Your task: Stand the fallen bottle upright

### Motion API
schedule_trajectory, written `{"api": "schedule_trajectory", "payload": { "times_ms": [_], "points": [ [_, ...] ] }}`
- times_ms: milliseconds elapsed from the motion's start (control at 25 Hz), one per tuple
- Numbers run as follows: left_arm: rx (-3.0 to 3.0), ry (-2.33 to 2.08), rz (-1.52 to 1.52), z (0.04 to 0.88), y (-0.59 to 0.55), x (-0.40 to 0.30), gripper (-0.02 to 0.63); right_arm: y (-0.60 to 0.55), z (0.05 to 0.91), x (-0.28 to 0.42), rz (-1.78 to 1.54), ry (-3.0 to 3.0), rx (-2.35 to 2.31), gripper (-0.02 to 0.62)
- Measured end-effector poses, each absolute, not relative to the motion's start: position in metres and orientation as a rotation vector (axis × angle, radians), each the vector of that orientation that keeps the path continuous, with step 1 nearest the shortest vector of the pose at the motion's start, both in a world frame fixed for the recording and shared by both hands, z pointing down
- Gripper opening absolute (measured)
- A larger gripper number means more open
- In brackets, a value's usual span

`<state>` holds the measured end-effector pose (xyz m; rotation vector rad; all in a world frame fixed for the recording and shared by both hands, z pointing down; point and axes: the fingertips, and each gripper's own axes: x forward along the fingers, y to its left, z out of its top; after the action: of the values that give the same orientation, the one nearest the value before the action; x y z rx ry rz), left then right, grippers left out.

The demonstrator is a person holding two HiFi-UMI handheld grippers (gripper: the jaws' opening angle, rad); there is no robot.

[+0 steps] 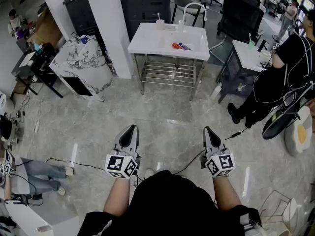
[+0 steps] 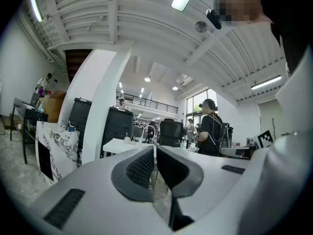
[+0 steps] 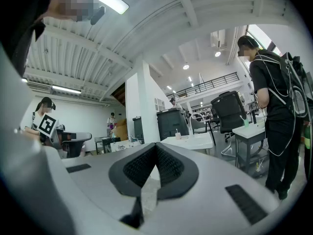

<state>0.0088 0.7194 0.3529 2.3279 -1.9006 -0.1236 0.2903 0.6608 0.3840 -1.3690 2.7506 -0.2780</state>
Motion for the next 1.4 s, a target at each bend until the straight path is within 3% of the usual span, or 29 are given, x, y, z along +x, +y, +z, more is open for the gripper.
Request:
{"api": "schedule_trajectory", "payload": {
  "times_ms": [960,1000,1040,1080,1400],
  "points": [
    [2.307,-1.858,-0.158,0.355,0.729,0.045,0.037,0.688,0.370,0.326,-0.257,2.692,-1.352,0.044],
    [2.310,-1.853,-0.162,0.354,0.730,0.052,0.135,0.690,0.368,0.329,-0.244,2.693,-1.324,0.179],
    [2.304,-1.852,-0.168,0.354,0.730,0.058,0.334,0.691,0.367,0.333,-0.238,2.698,-1.305,0.336],
    [2.291,-1.856,-0.176,0.353,0.730,0.063,0.362,0.691,0.367,0.337,-0.238,2.705,-1.297,0.337],
    [2.219,-1.901,-0.179,0.353,0.737,0.100,0.362,0.691,0.372,0.375,-0.269,2.711,-1.302,0.336]
  ]
}}
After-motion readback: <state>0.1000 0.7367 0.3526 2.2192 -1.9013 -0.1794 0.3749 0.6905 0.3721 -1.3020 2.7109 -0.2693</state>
